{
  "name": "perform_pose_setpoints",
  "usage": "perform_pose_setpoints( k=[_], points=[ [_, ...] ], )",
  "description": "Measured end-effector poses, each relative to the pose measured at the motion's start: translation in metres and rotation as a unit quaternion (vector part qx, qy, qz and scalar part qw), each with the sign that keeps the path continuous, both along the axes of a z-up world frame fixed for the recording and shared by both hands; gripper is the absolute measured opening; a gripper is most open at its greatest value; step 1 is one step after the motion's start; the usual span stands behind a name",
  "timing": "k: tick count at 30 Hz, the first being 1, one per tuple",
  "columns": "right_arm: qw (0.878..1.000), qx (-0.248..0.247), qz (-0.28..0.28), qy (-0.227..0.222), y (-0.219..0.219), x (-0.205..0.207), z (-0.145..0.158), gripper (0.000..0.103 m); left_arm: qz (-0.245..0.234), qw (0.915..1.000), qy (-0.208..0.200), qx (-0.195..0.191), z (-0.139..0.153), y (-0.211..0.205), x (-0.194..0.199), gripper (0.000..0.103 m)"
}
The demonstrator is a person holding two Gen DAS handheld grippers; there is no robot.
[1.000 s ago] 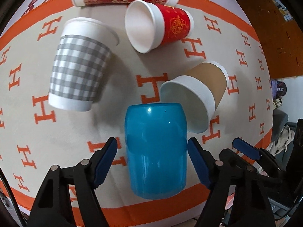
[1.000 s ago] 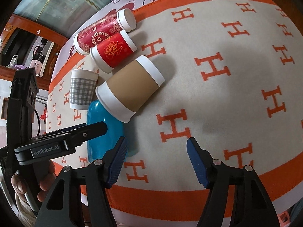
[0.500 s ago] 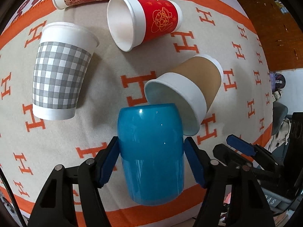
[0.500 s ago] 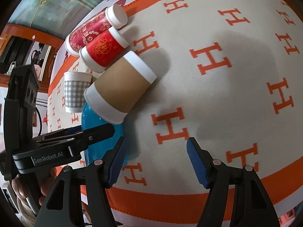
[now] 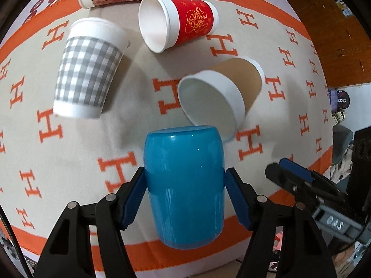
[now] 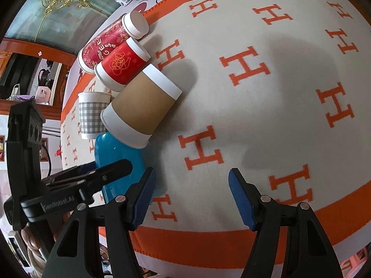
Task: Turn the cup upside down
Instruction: 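Lift the blue cup with the right gripper and carry it sideways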
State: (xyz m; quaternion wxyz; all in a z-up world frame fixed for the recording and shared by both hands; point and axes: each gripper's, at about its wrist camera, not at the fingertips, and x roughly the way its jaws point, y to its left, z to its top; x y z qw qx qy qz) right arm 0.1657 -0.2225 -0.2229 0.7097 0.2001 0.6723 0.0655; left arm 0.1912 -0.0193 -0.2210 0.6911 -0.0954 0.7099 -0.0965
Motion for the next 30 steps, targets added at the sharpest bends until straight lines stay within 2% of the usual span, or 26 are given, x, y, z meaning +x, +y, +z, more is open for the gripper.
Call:
perform_pose_setpoints(
  k=[6, 10, 20, 24, 30],
  points=[
    [1.0, 0.004, -0.001, -0.002, -0.005, -0.012, 0.006, 0.066, -0.001, 1.0, -0.003, -0.005, 0.017, 0.001, -0.026, 0.067],
    [1.0, 0.007, 0.006, -0.003, -0.003, -0.023, 0.01, 0.066, 0.005, 0.9998, 0.009, -0.015, 0.02, -0.002, -0.048, 0.067],
    [1.0, 0.007, 0.017, 0.003, -0.002, -0.05, 0.014, 0.066, 0.023, 0.9983, 0.052, -0.011, -0.01, -0.005, -0.089, 0.067],
    [1.0, 0.005, 0.016, 0.006, -0.006, -0.059, 0.014, 0.066, 0.032, 0.9984, 0.045, -0.009, -0.019, -0.006, -0.092, 0.067],
    [1.0, 0.007, 0.016, 0.015, -0.01, -0.066, 0.012, 0.066, 0.036, 0.9985, 0.036, -0.021, -0.018, -0.006, -0.091, 0.068]
  ],
)
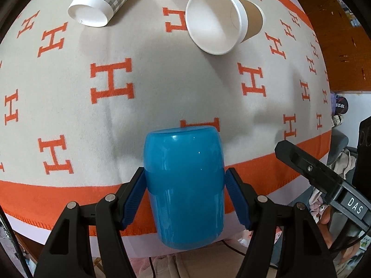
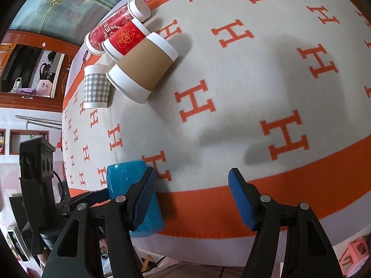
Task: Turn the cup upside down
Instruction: 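Lift the blue cup with the right gripper and carry it sideways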
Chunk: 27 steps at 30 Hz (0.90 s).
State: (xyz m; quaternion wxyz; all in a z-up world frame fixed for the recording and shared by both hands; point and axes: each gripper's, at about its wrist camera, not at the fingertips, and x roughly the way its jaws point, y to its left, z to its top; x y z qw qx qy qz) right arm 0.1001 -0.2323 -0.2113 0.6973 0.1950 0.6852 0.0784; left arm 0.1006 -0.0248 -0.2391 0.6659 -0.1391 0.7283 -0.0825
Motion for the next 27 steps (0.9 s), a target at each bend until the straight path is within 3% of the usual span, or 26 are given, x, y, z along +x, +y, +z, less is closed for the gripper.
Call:
perform_pose_setpoints(
  k=[5, 27],
  points=[
    [1.0, 0.003, 0.001, 0.0, 0.0, -0.004, 0.002, 0.066, -0.007, 0.9998, -0.017, 0.001, 0.015, 0.005, 0.001, 0.075],
    [0.999, 0.014, 0.035, -0.005, 0.029, -0.014, 0.012, 0.066, 0.009, 0.9984, -0.054, -0.01, 0.052, 0.038, -0.024, 0.075]
  ],
)
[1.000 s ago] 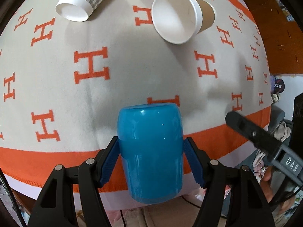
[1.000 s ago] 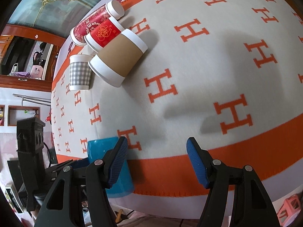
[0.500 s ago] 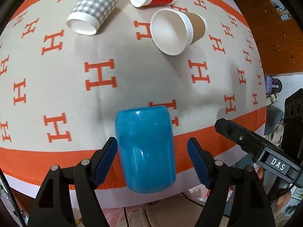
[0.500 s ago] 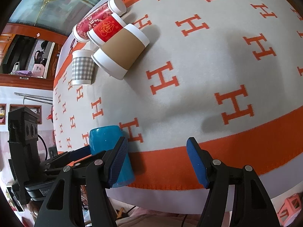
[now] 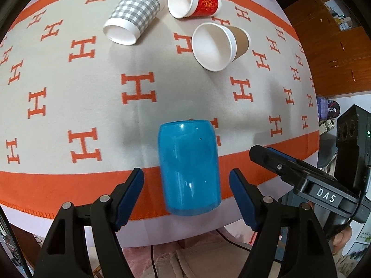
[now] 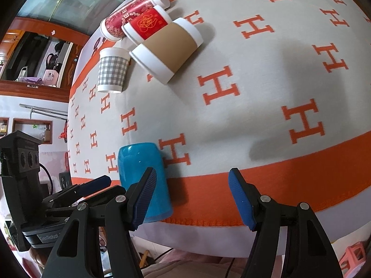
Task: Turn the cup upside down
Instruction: 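Lift the blue cup with the right gripper and carry it sideways, then rotate the right gripper to turn the blue cup over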
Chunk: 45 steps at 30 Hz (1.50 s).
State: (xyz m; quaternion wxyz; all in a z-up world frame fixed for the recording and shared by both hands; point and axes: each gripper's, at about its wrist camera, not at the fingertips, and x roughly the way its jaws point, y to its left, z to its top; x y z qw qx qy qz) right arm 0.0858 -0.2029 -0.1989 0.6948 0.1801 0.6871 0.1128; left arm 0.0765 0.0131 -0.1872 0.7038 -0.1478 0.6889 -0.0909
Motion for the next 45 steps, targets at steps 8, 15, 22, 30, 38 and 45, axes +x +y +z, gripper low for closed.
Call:
perform_pose_setpoints(
  k=[8, 15, 22, 30, 38, 45],
  points=[
    [1.0, 0.021, 0.018, 0.009, 0.02, -0.005, 0.005, 0.066, -0.003, 0.9979, -0.043, 0.048, 0.023, 0.025, -0.011, 0.075],
    [0.998, 0.037, 0.046, 0.024, 0.045, -0.003, 0.004, 0.068, 0.027, 0.9938, -0.056, 0.093, 0.02, 0.057, -0.018, 0.082],
    [0.996, 0.045, 0.062, 0.043, 0.072, 0.005, -0.009, 0.074, 0.032, 0.9949, -0.034, 0.089, 0.001, 0.072, -0.022, 0.082],
    [0.994, 0.033, 0.085, 0.065, 0.096, 0.021, -0.026, 0.074, 0.032, 0.9963, -0.011, 0.079, -0.02, 0.081, -0.019, 0.082],
    [0.991, 0.021, 0.103, 0.079, 0.116, 0.033, -0.045, 0.074, 0.03, 0.9969, 0.003, 0.072, -0.034, 0.085, -0.017, 0.082],
    [0.991, 0.006, 0.109, 0.081, 0.126, 0.044, -0.053, 0.074, 0.037, 0.9969, 0.009, 0.069, -0.038, 0.089, -0.012, 0.082]
  ],
)
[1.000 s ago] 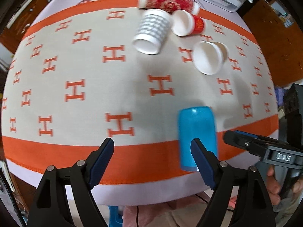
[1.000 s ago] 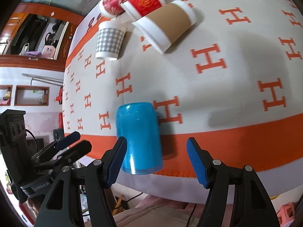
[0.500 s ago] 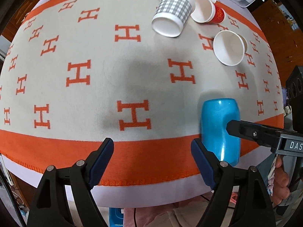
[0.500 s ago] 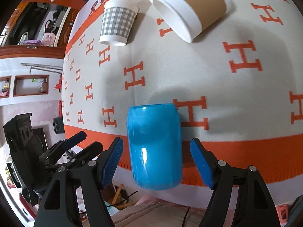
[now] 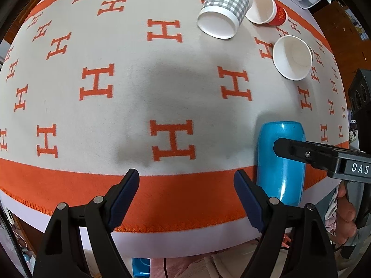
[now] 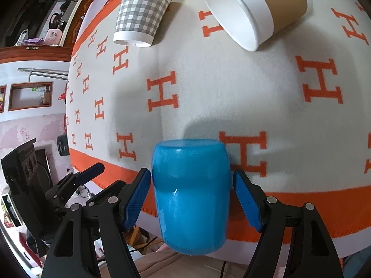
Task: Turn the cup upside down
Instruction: 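Rotate the right gripper to turn the blue cup over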
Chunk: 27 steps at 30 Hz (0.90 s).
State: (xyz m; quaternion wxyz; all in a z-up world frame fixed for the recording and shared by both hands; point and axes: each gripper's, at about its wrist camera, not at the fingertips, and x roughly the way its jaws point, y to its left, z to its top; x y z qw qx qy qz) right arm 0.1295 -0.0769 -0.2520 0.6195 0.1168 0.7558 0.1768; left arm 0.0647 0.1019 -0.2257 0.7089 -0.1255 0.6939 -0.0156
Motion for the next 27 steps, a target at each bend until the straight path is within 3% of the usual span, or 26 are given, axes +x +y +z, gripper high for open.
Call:
perform_pose_setpoints(
  k=[9, 18, 23, 27],
  points=[
    [1.0, -0.002, 0.017, 0.007, 0.012, 0.004, -0.007, 0.07, 0.0, 1.0, 0.003, -0.003, 0.0, 0.003, 0.002, 0.082],
    [0.998, 0.002, 0.042, -0.047, 0.011, -0.013, 0.021, 0.069, -0.007, 1.0, -0.002, -0.004, 0.005, 0.0, -0.001, 0.082],
    [0.992, -0.013, 0.036, -0.121, 0.002, -0.022, 0.052, 0.069, -0.016, 0.9998, -0.014, -0.001, 0.014, -0.008, -0.004, 0.082],
    [0.979, -0.022, 0.02, -0.201, -0.007, -0.027, 0.081, 0.069, -0.021, 0.9993, -0.03, 0.004, 0.021, -0.014, -0.006, 0.082]
  ],
)
